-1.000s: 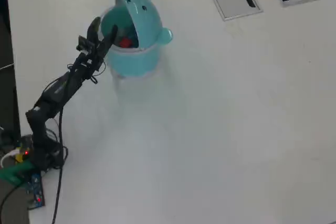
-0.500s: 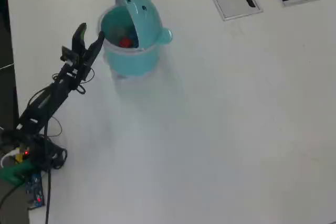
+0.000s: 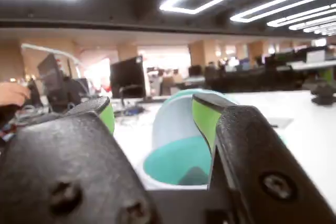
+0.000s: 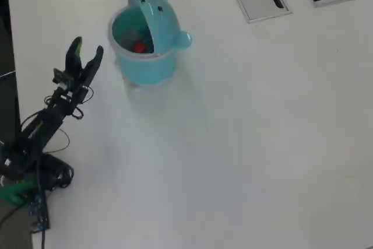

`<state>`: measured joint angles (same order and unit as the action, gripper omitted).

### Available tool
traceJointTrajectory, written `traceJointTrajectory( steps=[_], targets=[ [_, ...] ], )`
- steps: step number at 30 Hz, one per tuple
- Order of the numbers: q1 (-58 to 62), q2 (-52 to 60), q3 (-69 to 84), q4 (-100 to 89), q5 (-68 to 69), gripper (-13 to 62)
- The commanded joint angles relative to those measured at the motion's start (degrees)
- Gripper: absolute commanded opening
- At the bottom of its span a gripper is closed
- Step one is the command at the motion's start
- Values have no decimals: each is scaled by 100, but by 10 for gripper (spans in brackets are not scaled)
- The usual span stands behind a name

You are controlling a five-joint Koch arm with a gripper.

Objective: Grasp RGB lego blocks and put them in the bin one by one.

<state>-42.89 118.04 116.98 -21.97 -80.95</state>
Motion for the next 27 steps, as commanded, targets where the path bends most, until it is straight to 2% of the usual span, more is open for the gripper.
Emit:
traceJointTrajectory(
  steps=[1, 19, 22, 27],
  targets=[
    [-26, 334, -123, -510, 26, 271],
    [466, 1661, 1222, -545, 940, 272],
    [563, 1723, 1371, -606, 1116, 292],
    [800, 1740, 1951, -1626, 1327, 294]
  ],
)
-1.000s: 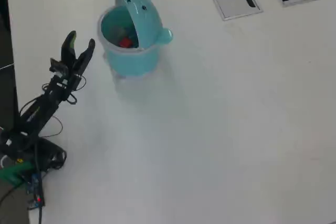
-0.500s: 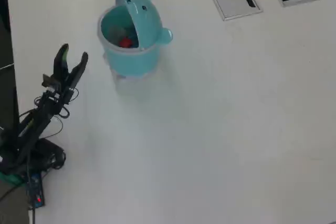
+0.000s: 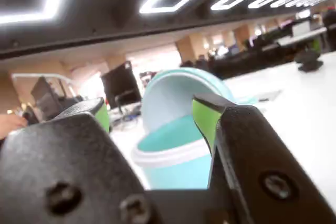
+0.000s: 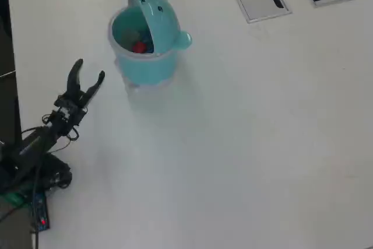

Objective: Grasp RGB lego blocks and put them in the bin one by one.

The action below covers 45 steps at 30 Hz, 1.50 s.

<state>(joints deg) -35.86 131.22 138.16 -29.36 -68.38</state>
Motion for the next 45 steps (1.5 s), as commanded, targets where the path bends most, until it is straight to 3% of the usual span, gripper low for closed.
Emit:
traceJointTrajectory(
  steps=[1, 9, 45],
  targets=[
    [185, 422, -9, -1125, 141, 294],
    [1222, 422, 861, -2030, 1283, 294],
    [2619, 396, 3771, -4614, 2962, 294]
  ],
)
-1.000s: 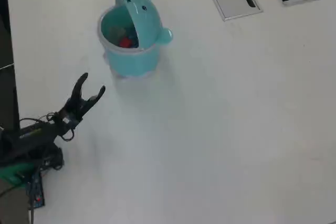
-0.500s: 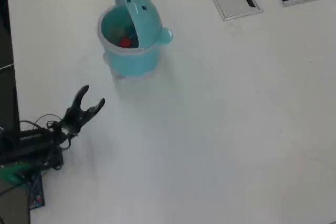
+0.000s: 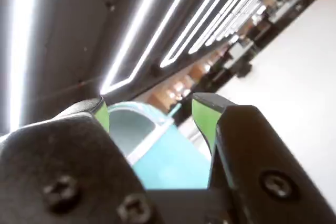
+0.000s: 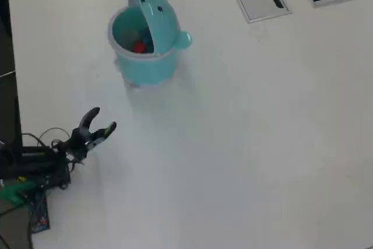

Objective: Grasp RGB lego blocks and put them in the bin one by one.

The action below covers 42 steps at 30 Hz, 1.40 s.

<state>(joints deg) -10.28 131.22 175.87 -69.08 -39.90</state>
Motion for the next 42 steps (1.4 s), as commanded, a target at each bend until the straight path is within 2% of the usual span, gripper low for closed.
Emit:
traceJointTrajectory(
  steps=[1, 13, 15, 21, 42],
  targets=[
    [132, 396, 53, -659, 167, 294],
    [835, 396, 545, -686, 1037, 302],
    [905, 387, 571, -642, 1107, 331],
    [1178, 387, 580, -264, 1380, 340],
    [1213, 387, 580, 3217, 2435, 349]
  ],
)
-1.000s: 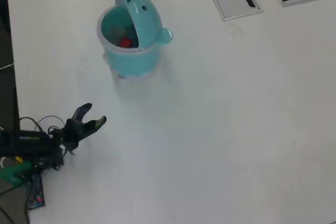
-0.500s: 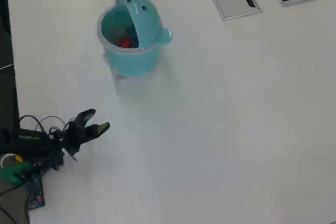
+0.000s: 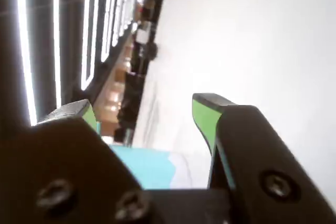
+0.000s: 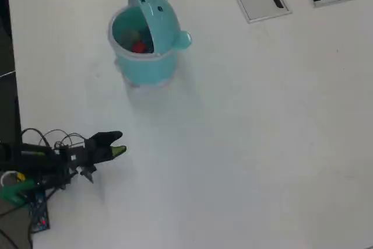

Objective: Grasp RGB lego blocks and put them in the bin one by one.

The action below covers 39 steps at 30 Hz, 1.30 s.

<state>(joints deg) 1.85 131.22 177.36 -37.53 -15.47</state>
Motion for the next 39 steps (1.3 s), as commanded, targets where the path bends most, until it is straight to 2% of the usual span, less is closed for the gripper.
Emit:
traceJointTrajectory(
  steps=[1, 25, 39],
  targets=[
    [-9, 387, 431, 220, -9, 350],
    [-35, 352, 431, 2900, 149, 350],
    [-26, 325, 431, 3718, 237, 343]
  ],
)
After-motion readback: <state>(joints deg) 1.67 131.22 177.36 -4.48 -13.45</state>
